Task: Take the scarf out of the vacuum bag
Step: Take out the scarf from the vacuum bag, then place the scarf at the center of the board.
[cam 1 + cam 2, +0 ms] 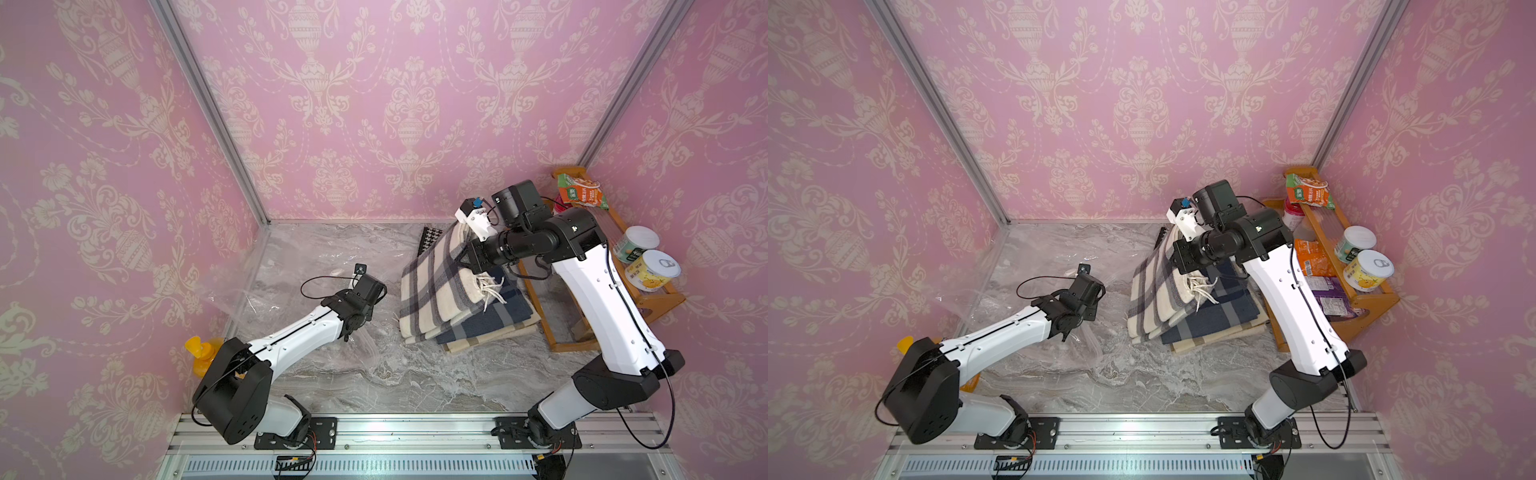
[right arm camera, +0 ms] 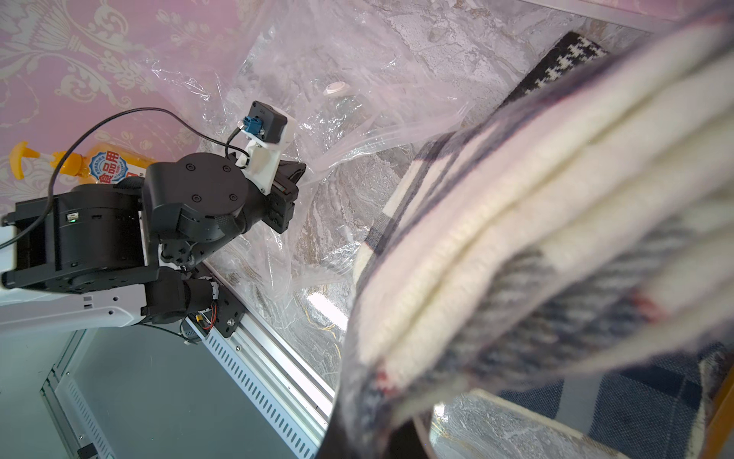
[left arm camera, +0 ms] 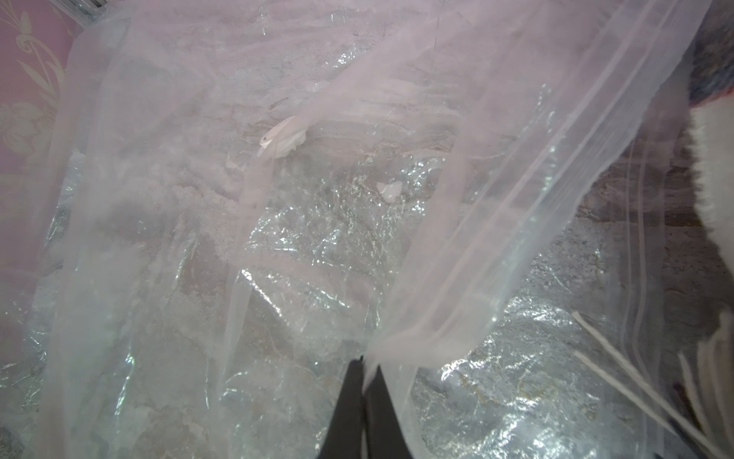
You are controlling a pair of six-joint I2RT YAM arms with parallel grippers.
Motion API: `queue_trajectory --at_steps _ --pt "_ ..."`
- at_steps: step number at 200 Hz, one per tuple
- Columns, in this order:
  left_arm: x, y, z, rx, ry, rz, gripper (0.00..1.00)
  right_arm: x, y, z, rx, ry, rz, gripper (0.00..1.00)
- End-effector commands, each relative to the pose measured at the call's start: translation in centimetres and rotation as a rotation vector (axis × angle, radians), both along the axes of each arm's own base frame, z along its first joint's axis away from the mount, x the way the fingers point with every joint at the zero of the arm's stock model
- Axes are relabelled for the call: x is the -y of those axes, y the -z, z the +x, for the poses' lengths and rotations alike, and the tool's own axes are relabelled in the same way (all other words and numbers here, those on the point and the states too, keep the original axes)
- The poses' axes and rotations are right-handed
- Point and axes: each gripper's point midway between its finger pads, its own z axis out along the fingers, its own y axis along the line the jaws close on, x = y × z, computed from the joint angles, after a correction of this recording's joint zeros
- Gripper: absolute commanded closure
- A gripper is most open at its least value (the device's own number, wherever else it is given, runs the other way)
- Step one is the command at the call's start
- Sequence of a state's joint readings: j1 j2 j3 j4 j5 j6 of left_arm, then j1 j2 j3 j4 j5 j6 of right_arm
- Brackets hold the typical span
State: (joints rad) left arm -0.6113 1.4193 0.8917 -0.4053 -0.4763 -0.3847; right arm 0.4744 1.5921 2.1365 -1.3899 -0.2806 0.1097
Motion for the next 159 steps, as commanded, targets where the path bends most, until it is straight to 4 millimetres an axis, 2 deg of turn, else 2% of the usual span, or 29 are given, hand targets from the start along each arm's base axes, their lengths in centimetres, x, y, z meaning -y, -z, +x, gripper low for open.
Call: queue_trajectory --at_steps 1,50,80,114,159 --pt "-0.2 -0.7 0.1 0.018 -0.022 -0.035 1.00 1.3 -1.9 -1.4 0.059 -0.029 -0.015 1.00" --pt "-0.1 -0.8 0.2 0.021 -0.021 -0.034 1.00 3.4 -1.5 -0.9 0.082 0.017 -0.103 1.00" --pt "-0.2 -0.9 0.1 0.023 -0.020 -0.033 1.00 5.0 -0.7 0.2 0.099 0.076 -0.196 1.00" --pt "-0.2 -0.9 0.1 0.020 -0.018 -0.029 1.00 6.0 -0.1 1.3 0.107 0.120 -0.254 1.00" --pt "-0.2 -1.0 0.1 0.025 -0.017 -0.034 1.00 9.1 0.6 3.0 0.118 0.238 -0.358 1.00"
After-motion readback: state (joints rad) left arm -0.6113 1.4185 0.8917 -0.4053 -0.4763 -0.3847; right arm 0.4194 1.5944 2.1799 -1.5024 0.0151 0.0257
